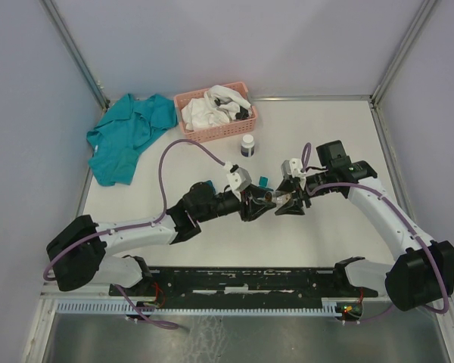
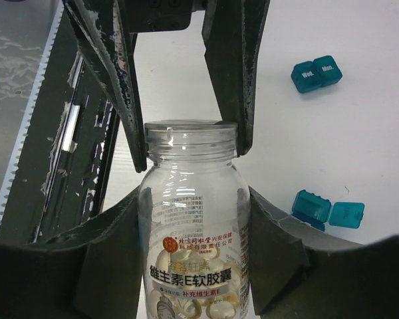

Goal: Sort the pills into containers

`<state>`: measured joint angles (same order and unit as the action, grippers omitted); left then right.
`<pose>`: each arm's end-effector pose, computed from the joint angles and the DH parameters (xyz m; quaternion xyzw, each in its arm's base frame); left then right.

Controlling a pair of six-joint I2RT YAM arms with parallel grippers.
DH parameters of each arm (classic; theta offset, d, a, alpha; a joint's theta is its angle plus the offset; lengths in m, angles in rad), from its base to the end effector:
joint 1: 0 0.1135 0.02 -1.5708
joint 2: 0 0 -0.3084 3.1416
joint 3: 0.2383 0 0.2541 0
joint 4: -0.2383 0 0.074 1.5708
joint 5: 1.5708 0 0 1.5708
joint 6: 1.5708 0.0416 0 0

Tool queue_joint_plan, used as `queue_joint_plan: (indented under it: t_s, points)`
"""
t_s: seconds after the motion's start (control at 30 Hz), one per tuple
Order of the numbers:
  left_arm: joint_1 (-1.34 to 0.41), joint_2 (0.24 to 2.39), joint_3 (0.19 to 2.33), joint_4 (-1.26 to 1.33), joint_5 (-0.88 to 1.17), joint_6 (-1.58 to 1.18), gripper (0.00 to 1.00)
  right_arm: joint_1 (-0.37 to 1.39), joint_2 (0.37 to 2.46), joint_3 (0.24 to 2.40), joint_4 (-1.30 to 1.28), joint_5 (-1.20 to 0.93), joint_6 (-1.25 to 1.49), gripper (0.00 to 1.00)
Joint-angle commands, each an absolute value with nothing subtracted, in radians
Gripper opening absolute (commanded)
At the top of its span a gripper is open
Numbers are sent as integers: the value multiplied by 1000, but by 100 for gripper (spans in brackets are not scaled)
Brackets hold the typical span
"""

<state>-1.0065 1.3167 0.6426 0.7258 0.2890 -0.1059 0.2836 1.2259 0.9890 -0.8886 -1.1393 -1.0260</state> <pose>0.1432 -0.2485 0.3106 0.3906 0.5680 -0.4631 0.5571 0.1903 0.0948 0.3216 -0.5946 0.5789 0.4227 0.3641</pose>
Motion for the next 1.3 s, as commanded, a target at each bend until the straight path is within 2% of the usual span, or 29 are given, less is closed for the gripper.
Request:
queue_joint_plan:
  t_s: [0.0, 0.17, 0.37, 0.67, 0.8, 1.03, 1.27]
  points:
    - [-1024, 1257, 714, 638, 154, -543, 11, 280, 1220, 1003, -752, -1118, -930, 1]
    - [-1038, 1246, 814, 391, 20, -739, 13, 281, 1223, 1002, -732, -1107, -904, 1]
    - [-1038, 1247, 846, 336, -8, -840, 16, 281, 1223, 1002, -726, -1100, -897, 1]
    - [-1037, 1258, 853, 319, -14, -841, 19, 281, 1223, 1002, -727, -1102, -897, 1]
    - [-1038, 1271, 854, 321, -6, -841, 28, 281, 1223, 1002, -727, -1104, -897, 1]
    - [-1039, 1264, 846, 318, -14, -848, 58, 281, 1222, 1002, -729, -1104, -897, 1]
    - [-1038, 1250, 828, 311, -16, -853, 79, 281, 1221, 1004, -732, -1105, -900, 1]
